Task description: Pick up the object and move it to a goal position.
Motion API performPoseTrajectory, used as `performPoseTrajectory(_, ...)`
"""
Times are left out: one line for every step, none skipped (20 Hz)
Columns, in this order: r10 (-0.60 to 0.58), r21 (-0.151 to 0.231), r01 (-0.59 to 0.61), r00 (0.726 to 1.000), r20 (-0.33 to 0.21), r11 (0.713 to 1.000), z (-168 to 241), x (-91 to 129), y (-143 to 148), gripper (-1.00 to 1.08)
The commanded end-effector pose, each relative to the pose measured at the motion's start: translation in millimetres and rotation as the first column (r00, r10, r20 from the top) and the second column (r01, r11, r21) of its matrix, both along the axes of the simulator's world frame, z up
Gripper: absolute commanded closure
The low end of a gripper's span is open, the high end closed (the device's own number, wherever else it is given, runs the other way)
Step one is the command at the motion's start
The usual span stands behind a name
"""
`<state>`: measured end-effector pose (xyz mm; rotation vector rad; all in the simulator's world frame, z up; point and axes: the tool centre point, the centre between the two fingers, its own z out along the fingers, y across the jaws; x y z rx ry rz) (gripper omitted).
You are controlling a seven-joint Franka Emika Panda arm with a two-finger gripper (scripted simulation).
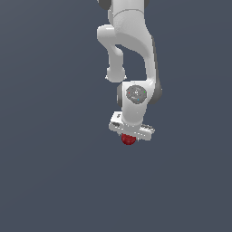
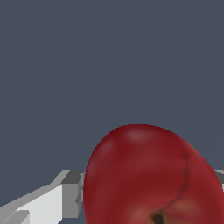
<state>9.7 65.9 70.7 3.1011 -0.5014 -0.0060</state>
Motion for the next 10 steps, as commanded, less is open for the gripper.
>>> performPoseTrajectory(-0.001,0.000,0.001,1.000,0.004,1.000,15.5,8.1,-14.5,1.08)
performPoseTrajectory(-0.001,0.000,0.001,1.000,0.004,1.000,21.9,11.4,-21.0,1.08)
performPoseTrajectory(-0.001,0.000,0.001,1.000,0.004,1.000,28.7,14.9,-27.8,1.08)
performPoseTrajectory(-0.001,0.000,0.001,1.000,0.004,1.000,35.6,18.5,-34.9,1.08)
performPoseTrajectory(-0.001,0.001,0.001,1.000,0.004,1.000,42.8,22.2,-42.3,1.08)
performPoseTrajectory(-0.001,0.001,0.001,1.000,0.004,1.000,50.1,26.0,-49.7,1.08)
performPoseTrajectory(-0.001,0.001,0.001,1.000,0.004,1.000,57.5,29.9,-57.2,1.08)
performPoseTrajectory(-0.001,0.001,0.001,1.000,0.004,1.000,64.9,33.9,-64.8,1.08)
performPoseTrajectory(-0.001,0.001,0.001,1.000,0.004,1.000,72.5,37.9,-72.4,1.08)
performPoseTrajectory(-0.001,0.001,0.001,1.000,0.004,1.000,80.0,41.9,-80.1,1.08)
